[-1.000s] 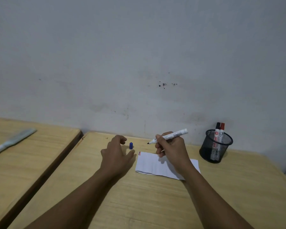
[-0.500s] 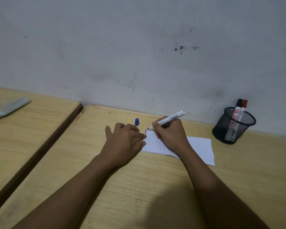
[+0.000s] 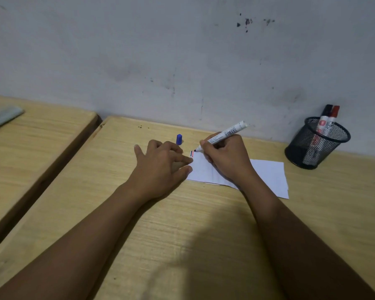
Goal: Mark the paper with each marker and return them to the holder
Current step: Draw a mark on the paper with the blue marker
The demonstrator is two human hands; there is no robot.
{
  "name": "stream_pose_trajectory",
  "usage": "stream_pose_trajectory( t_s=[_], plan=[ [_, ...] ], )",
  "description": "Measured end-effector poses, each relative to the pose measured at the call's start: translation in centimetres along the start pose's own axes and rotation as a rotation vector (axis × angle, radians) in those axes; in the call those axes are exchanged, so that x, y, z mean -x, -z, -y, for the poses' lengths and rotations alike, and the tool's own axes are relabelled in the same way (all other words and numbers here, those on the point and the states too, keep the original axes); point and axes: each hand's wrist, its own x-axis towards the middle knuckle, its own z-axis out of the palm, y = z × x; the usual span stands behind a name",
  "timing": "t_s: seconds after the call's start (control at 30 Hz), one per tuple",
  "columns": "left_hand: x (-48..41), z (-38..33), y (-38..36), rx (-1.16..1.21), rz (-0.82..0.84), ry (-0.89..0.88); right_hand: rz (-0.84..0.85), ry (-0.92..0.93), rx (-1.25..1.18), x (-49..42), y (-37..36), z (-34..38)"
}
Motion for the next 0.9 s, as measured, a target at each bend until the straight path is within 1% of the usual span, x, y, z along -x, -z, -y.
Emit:
stream_pose_trajectory(
  t_s=[0.23,0.6,0.9],
  plan=[
    [0.03,-0.18,0.11,0.002,0.011,0.010,-0.004,0.012,0.059,-0.11,-0.14,-0.16],
    [0.17,-0.12,0.09,0.000,-0.001,-0.003,0.014,0.014,0.079,0.05,-0.13,0.02],
    [0.14,-0.03,-0.03,0.012,-0.009,0.000,0.023,-0.025,0.062,0.08,-0.11,0.29]
  ],
)
